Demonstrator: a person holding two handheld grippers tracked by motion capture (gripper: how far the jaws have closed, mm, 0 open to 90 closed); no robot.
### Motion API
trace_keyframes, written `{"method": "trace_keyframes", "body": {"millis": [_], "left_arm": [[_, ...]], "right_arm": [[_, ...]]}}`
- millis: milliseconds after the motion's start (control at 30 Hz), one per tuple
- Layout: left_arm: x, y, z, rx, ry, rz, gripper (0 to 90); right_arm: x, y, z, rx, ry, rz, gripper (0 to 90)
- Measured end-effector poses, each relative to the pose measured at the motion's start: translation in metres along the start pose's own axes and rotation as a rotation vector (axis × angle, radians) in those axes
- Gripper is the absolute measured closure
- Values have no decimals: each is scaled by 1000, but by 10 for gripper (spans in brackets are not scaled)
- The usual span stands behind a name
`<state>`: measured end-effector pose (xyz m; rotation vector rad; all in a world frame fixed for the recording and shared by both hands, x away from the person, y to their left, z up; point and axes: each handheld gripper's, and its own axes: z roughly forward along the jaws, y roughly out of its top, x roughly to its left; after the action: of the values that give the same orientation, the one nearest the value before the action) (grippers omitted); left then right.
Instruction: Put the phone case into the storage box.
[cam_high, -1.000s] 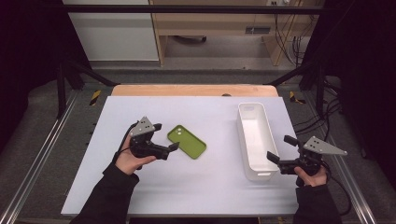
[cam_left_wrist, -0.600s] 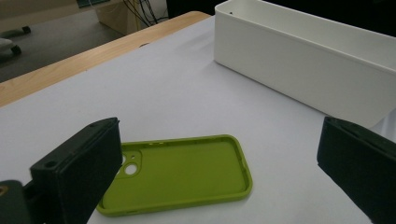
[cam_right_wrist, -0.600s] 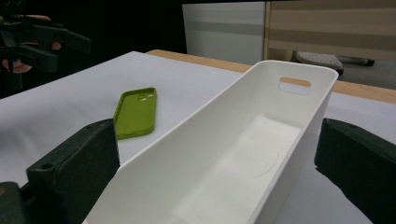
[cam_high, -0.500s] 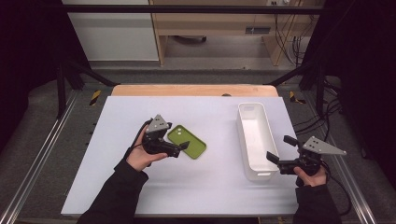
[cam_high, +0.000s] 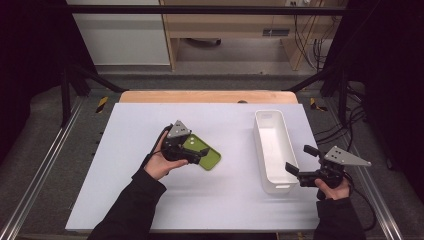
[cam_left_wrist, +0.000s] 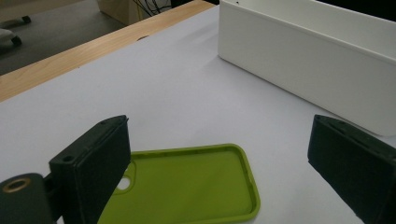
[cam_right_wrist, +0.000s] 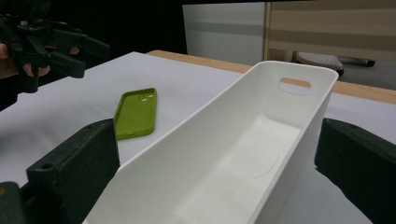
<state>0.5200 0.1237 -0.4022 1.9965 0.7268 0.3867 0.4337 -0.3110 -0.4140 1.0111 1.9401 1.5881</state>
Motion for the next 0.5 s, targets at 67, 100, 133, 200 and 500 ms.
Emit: {"method": "trace_keyframes", "body": {"millis": [67, 100, 133, 200, 500], "left_arm": [[-1, 1, 1, 2, 3, 3, 92], [-1, 1, 3, 4, 6, 5, 98], [-1, 2, 4, 8, 7, 7, 98], [-2, 2, 7, 14, 12, 11, 136], [-5, 10, 17, 24, 28, 13, 288]], "right_arm": [[0, 0, 0, 0, 0, 1, 4], [0, 0, 0, 0, 1, -1, 4], [0, 0, 0, 0, 1, -1, 4], [0, 0, 0, -2, 1, 1, 4], [0, 0, 0, -4, 5, 6, 4]]}}
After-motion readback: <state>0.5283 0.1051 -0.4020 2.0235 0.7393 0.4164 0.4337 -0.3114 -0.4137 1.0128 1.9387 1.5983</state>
